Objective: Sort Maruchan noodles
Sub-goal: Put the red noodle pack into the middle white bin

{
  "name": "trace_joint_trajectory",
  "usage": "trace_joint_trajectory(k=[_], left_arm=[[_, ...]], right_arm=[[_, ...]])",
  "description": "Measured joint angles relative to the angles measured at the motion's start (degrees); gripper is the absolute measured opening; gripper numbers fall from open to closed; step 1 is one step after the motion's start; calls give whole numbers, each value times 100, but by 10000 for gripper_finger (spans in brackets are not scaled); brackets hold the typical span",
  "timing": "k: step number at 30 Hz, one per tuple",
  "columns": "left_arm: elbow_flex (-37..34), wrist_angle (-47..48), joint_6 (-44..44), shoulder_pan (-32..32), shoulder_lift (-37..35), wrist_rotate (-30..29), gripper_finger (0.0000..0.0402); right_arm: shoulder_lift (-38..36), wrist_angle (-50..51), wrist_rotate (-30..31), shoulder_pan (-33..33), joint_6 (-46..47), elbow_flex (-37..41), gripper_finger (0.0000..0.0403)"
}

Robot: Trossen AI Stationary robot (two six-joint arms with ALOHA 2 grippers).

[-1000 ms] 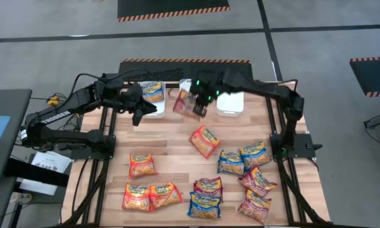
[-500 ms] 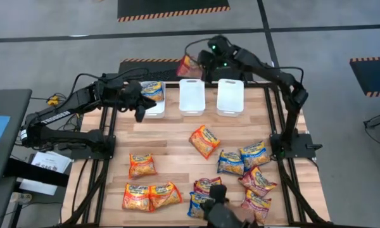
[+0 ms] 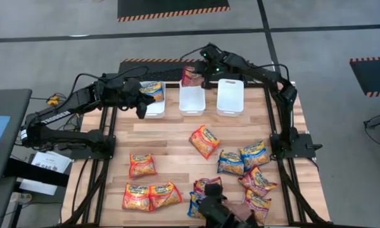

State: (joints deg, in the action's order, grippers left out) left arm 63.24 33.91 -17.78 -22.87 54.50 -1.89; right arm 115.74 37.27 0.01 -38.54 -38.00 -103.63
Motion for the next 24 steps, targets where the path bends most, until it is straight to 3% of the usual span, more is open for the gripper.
trace_joint_trajectory(k=[11, 17, 24], left_arm=[[0, 6, -30, 0, 0, -33, 61], [0, 16, -30, 2, 0, -32, 61], [0, 28, -46, 2, 0, 10, 61]], right_arm=[[51, -252, 21, 263, 126, -8, 6], [356, -200, 659, 278, -212, -20, 6], [464, -78, 866, 349, -243, -2, 7]])
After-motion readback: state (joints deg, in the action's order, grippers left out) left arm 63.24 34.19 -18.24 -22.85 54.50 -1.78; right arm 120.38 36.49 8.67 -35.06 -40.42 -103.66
